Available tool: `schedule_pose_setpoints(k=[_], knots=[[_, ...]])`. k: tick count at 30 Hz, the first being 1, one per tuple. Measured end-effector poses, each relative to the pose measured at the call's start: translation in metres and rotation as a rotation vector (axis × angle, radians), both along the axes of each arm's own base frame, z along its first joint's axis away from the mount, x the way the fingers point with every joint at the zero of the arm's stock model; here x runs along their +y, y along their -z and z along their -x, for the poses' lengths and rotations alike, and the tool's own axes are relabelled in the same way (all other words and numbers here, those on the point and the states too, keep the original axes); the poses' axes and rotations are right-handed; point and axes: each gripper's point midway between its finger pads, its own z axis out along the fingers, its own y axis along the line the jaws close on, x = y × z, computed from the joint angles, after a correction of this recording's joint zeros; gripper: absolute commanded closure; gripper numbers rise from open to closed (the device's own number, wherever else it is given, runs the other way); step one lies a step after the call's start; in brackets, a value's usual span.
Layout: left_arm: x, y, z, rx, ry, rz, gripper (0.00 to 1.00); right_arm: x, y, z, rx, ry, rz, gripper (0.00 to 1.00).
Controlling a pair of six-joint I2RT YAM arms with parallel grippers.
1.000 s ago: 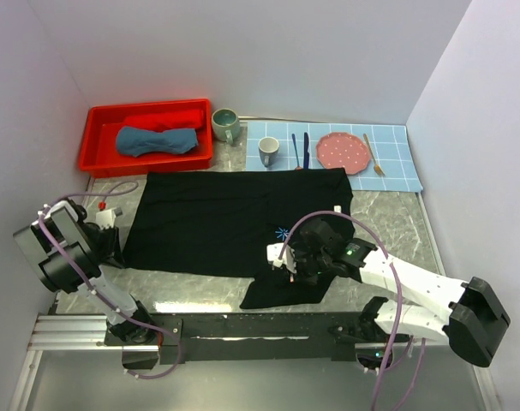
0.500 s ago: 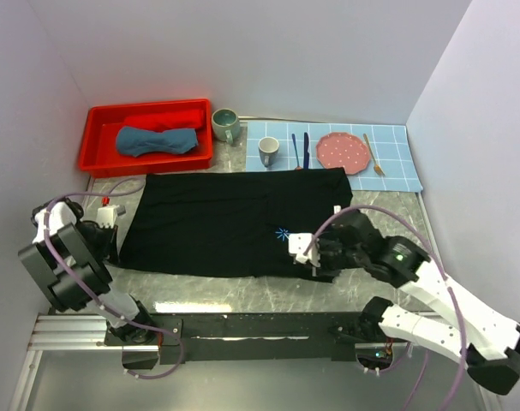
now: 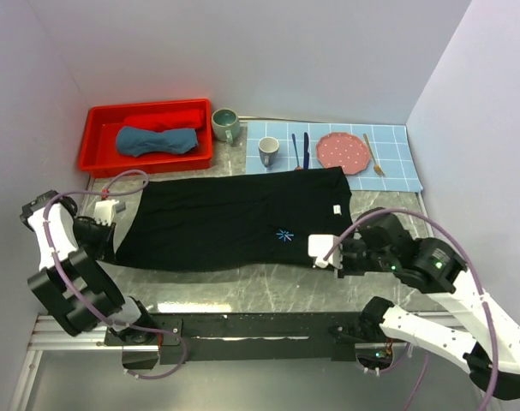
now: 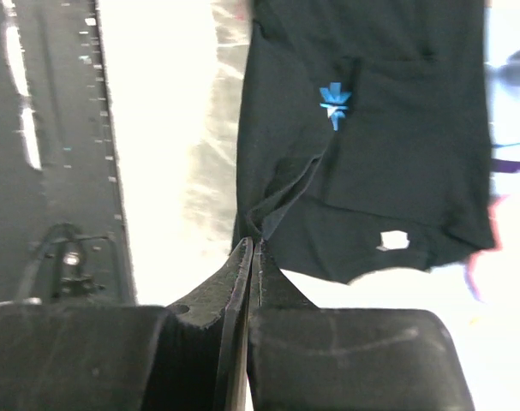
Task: Roll the t-shirts
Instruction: Fold the T-shirt at the center of the board.
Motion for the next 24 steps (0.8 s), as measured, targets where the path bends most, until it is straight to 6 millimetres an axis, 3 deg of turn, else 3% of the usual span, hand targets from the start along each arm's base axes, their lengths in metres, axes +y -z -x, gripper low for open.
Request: schedule_pose_setpoints(k=[4,11,17,24], knots=[[0.003,-0.019,-0.007,-0.049,-0.002,-0.023,0.99,-0.007,-0.020,-0.011,-0.091,0.023,0.007,1.00],[0.015,-0.040,-0.058,-0.093,-0.032,0.035,0.98,-0.008,-0.028,-0.037,-0.197,0.069,0.040,1.00],[0.005,-0.024,-0.101,-0.036,-0.033,0.105,0.96,-0.006,-0.018,-0.067,-0.290,0.120,0.068,1.00],[-0.025,-0.007,-0.150,0.002,0.003,0.138,0.99,-0.028,-0.015,-0.123,-0.334,0.278,0.096,1.00]])
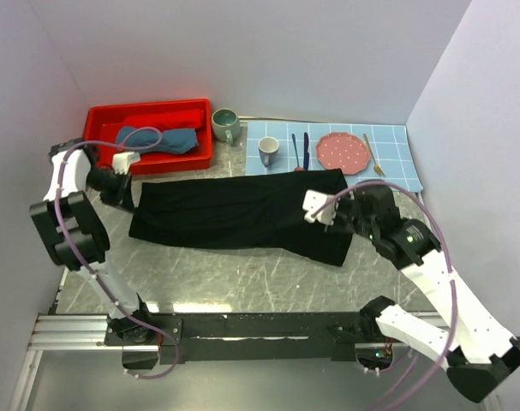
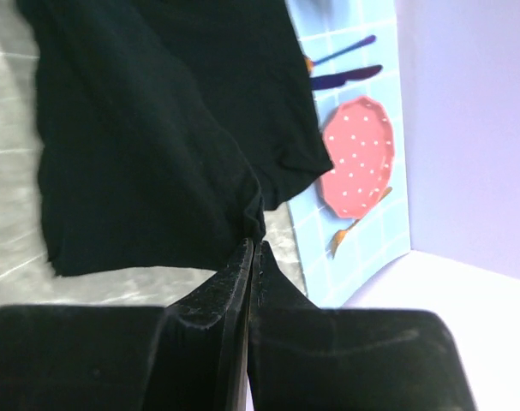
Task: Roll the t-shirts
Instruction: Fold the T-shirt at the center of the board.
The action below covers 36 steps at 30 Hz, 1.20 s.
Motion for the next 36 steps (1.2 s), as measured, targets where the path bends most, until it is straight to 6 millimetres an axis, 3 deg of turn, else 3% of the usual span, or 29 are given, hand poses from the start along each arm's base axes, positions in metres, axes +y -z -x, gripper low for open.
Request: schedule_pose_setpoints(k=[3,11,30,36], knots=[[-0.005,0.004,-0.017,-0.003,-0.012,0.004,0.99,-0.006,0.001,-0.021,-0.011,0.031,-0.005,1.00],[0.010,0.016,-0.047,0.003,-0.130,-0.022,0.99,-0.020,0.011,-0.074,0.007,0.091,-0.012,1.00],[0.008,0.034,-0.080,0.050,-0.213,-0.017,0.99,-0.008,0.041,-0.127,0.022,0.034,-0.016,1.00],[0.006,0.036,-0.078,0.067,-0.209,-0.032,0.99,-0.004,0.031,-0.144,-0.005,0.014,-0.025,1.00]])
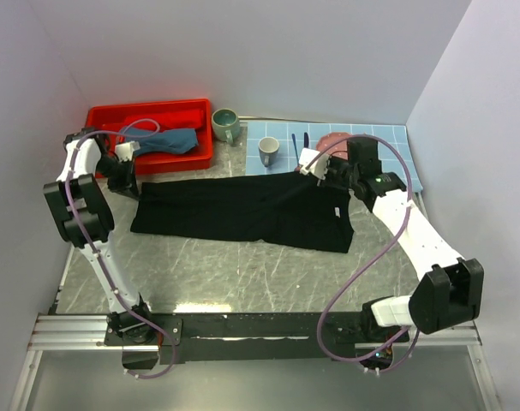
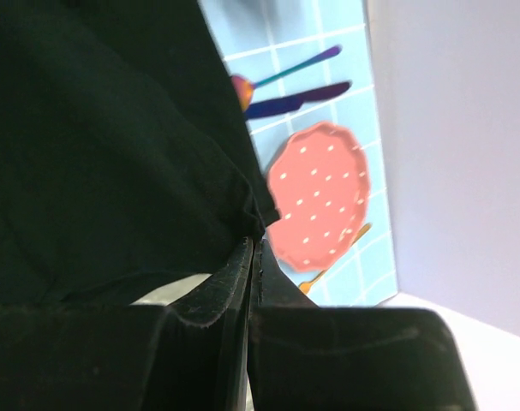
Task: Roll the t-shirts
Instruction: Fold the T-shirt at the center of the board.
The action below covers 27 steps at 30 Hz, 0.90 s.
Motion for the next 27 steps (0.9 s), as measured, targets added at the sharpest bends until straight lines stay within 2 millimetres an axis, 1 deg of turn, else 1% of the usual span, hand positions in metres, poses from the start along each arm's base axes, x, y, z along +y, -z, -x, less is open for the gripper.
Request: schedule_pose_setpoints(k=[2,6,9,11,15,19,22,23,25,27], knots=[[-0.001,0.002,0.008,0.015,0.000,-0.003,0.99,0.002,-0.008,-0.003,-0.020,-0.009,-0.005,1.00],[-0.005,0.002,0.035,0.068,0.004,-0.006,0.99,0.004,-0.025,-0.009,-0.060,-0.016,-0.014,1.00],[-0.008,-0.010,0.054,0.081,0.014,-0.013,0.99,0.004,-0.032,-0.008,-0.073,-0.019,-0.019,1.00],[-0.008,-0.022,0.063,0.066,0.021,-0.023,0.99,0.003,-0.035,-0.003,-0.071,-0.021,-0.022,1.00],[-0.008,-0.049,0.078,0.023,0.033,-0.038,0.99,-0.001,-0.054,0.019,-0.099,-0.022,-0.038,1.00],[-0.005,-0.069,0.091,-0.022,0.024,-0.055,0.99,-0.003,-0.078,0.049,-0.157,-0.028,-0.068,1.00],[-0.007,-0.075,0.107,-0.034,0.025,-0.062,0.99,0.000,-0.087,0.070,-0.182,-0.047,-0.082,1.00],[-0.009,-0.076,0.112,-0.031,0.029,-0.062,0.99,0.001,-0.087,0.076,-0.182,-0.056,-0.084,1.00],[-0.014,-0.073,0.127,-0.015,0.040,-0.060,0.99,0.006,-0.086,0.087,-0.179,-0.075,-0.092,1.00],[-0.018,-0.068,0.141,0.014,0.052,-0.052,0.99,0.011,-0.080,0.099,-0.159,-0.096,-0.099,1.00]])
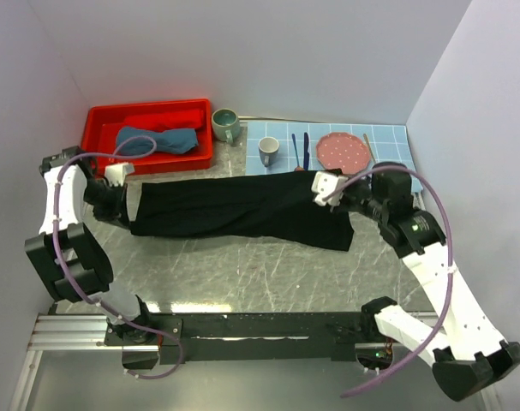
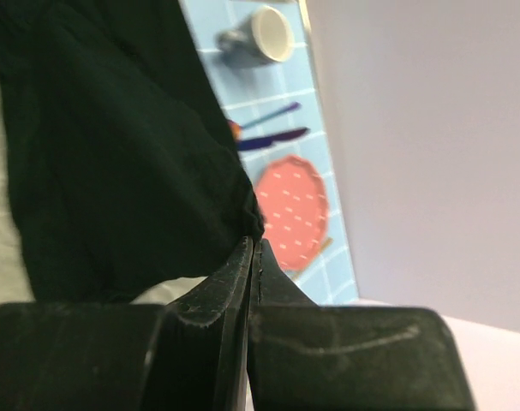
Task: Roll the t-shirts
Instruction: Fold the T-shirt at the center of the board.
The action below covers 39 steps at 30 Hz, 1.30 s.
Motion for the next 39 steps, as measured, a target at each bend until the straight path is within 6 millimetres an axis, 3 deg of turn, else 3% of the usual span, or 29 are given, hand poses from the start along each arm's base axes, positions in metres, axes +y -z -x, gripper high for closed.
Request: schedule_pose_setpoints(k=[3,7,18,26,33,39], knots=[[-0.003,0.008,0.010,0.048,0.002,0.016,0.99,0.008,0.013,0.012,0.036,-0.033,0.005,1.00],[0.000,0.021,0.008,0.109,-0.017,0.040,0.99,0.011,0.029,0.012,0.071,-0.040,0.024,1.00],[0.022,0.057,-0.063,0.176,-0.119,0.083,0.99,0.001,0.062,-0.042,0.155,0.017,0.080,1.00],[0.012,0.079,-0.076,0.230,-0.098,0.086,0.99,0.002,0.066,-0.067,0.146,0.003,0.081,1.00],[0.009,0.077,-0.100,0.179,-0.081,0.058,0.99,0.007,0.066,-0.085,0.141,-0.009,0.084,1.00],[0.014,0.083,-0.102,0.182,-0.093,0.040,0.99,0.010,0.065,-0.094,0.131,-0.012,0.084,1.00]])
